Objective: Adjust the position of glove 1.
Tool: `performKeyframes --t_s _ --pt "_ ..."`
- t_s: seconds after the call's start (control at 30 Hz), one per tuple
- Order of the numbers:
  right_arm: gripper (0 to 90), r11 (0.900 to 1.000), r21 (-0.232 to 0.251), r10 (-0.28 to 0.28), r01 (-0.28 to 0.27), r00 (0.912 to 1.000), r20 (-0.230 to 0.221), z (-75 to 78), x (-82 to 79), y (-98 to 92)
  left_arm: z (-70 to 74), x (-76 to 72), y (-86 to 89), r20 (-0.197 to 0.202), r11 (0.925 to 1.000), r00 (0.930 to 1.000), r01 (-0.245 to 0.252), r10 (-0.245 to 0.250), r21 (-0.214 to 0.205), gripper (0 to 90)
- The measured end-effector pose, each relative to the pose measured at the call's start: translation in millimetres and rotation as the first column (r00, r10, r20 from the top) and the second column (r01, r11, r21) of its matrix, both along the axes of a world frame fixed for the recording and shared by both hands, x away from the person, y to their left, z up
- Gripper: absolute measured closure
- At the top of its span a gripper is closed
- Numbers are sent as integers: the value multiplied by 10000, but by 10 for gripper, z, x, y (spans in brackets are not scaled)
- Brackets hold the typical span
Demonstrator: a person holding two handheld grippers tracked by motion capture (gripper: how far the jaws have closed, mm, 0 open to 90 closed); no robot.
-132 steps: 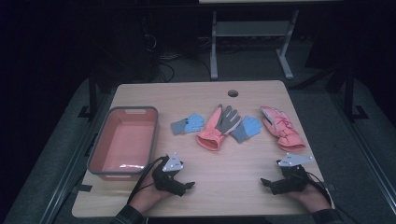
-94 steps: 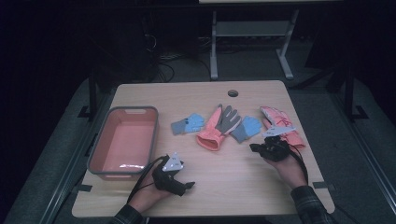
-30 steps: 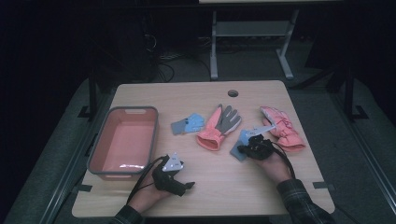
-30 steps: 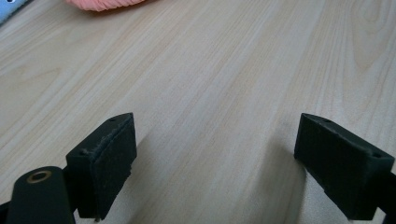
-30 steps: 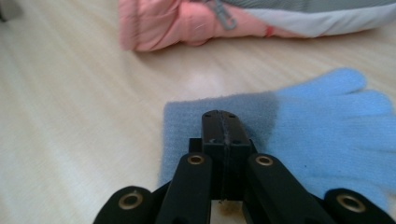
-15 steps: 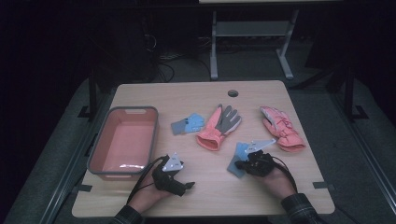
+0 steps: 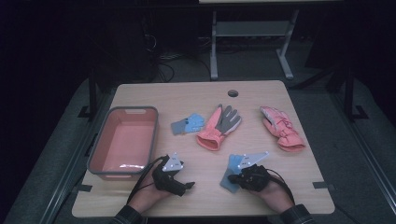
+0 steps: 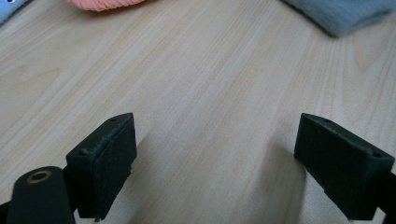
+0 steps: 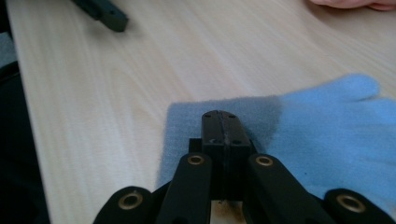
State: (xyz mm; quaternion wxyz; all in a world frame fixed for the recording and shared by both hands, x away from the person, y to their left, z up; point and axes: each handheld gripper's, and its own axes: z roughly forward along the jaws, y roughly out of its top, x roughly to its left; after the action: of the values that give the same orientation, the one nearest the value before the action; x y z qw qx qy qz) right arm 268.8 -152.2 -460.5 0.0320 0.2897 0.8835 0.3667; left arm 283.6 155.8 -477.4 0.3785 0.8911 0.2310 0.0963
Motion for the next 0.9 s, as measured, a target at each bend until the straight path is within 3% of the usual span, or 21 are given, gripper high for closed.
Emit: performKeyframes --t_s 0.1,0.17,0.3,0.4,0.6,0.67,0.9 --pt "900 9998 83 167 -169 9996 240 38 -25 8 0 1 0 -1 10000 10000 4 -4 0 124" --pt "900 9998 188 -98 93 9995 293 77 -1 -39 0 0 0 2 10000 10000 1 -1 2 124" --pt "900 9956 -38 -928 933 9935 657 111 177 -283 2 0 -1 -13 10000 10000 -9 9 5 124" --pt "900 9909 19 -1343 1344 9891 610 76 301 -406 1 0 -1 -14 10000 10000 -8 8 -1 124" --pt "900 9917 -62 -1281 1287 9897 637 40 389 -351 4 1 1 -30 10000 10000 9 -8 43 124" --pt "900 9925 -375 -1141 1163 9919 550 -3 413 -310 4 -1 0 -37 10000 10000 -4 4 40 124" --pt "900 9946 -511 -881 898 9955 344 -32 301 -253 3 1 1 -23 10000 10000 7 -7 33 124"
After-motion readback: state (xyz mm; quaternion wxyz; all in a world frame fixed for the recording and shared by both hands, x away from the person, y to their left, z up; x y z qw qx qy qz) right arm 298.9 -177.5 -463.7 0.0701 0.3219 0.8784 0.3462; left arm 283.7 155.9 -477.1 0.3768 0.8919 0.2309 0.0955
